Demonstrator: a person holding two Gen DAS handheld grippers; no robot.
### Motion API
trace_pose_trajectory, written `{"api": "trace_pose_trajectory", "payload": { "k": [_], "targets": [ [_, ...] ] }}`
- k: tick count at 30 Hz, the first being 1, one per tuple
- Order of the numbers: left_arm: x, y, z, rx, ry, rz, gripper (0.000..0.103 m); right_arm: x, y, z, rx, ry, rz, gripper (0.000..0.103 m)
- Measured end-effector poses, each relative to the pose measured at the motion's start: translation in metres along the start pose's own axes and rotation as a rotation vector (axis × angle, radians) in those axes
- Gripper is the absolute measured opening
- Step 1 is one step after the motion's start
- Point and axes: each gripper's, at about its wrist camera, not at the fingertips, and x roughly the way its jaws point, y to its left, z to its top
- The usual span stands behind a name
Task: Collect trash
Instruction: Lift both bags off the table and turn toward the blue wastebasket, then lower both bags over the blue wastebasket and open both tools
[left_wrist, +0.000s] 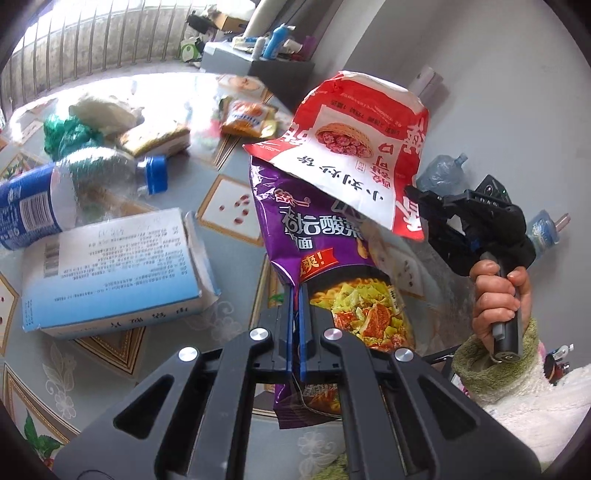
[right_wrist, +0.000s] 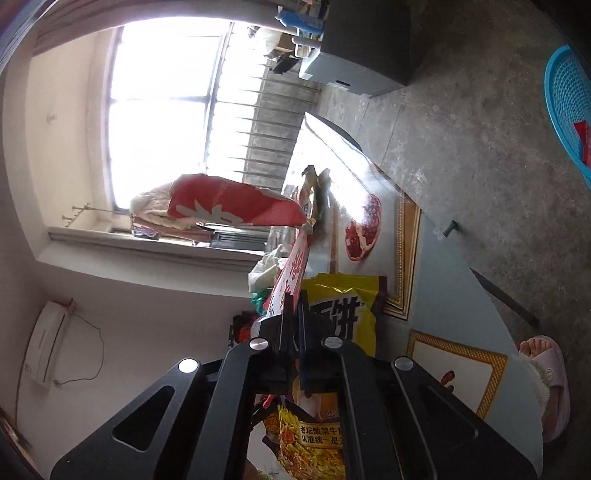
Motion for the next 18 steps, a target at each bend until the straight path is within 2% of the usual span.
{"api": "trace_pose_trajectory", "payload": {
  "k": [9, 14, 18],
  "targets": [
    [-0.019, -0.037, 0.027, 0.085, -0.070, -0.043, 0.000, -0.062, 0.023, 0.011, -0.081, -0.137, 0.069, 0.002],
    [-0.006, -0.070, 0.059, 0.176, -0.085, -0.062, 0.000, -0.116, 0.030, 0.022, -0.151, -0.271, 0.026, 0.002],
    [0.022, -0.115, 0.091, 0.285, -0.080, -0.109, 0.000, -0.167, 0.025, 0.032, -0.177, -0.400, -0.036, 0.002]
  ]
}}
